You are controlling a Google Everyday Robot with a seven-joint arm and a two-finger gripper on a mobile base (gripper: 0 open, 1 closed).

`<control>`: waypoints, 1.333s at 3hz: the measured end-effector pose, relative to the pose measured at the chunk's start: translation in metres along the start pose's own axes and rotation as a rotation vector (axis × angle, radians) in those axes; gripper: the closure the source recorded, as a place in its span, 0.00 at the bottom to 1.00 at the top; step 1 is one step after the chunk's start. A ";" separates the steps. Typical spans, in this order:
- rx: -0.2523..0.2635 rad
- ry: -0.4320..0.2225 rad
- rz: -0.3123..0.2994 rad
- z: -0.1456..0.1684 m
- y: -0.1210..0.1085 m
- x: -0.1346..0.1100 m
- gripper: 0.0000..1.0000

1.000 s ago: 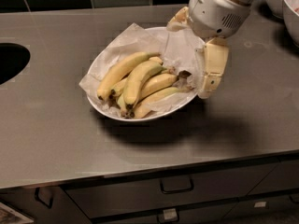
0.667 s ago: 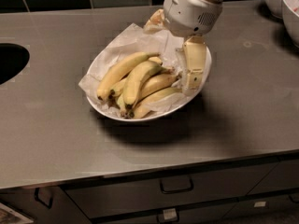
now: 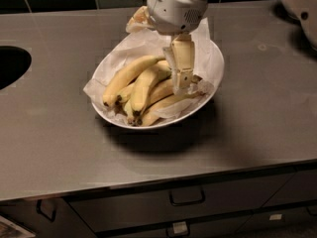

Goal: Pick banana from white bowl

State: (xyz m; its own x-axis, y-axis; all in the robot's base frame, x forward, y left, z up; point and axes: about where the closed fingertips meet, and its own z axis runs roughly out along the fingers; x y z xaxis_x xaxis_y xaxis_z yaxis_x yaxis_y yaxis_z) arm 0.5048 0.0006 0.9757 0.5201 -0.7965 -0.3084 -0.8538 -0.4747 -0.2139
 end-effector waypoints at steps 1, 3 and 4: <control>0.000 0.000 0.000 0.000 0.000 0.000 0.19; 0.017 -0.007 -0.001 0.001 -0.010 -0.004 0.43; -0.027 -0.053 -0.029 0.007 -0.014 -0.009 0.42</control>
Offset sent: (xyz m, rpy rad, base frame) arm -0.0006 -0.0015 -0.0015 -0.0090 0.0135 -0.0061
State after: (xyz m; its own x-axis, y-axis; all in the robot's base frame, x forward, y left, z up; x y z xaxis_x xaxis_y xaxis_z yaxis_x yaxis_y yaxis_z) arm 0.5118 0.0167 0.9753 0.5443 -0.7617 -0.3516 -0.8385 -0.5074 -0.1988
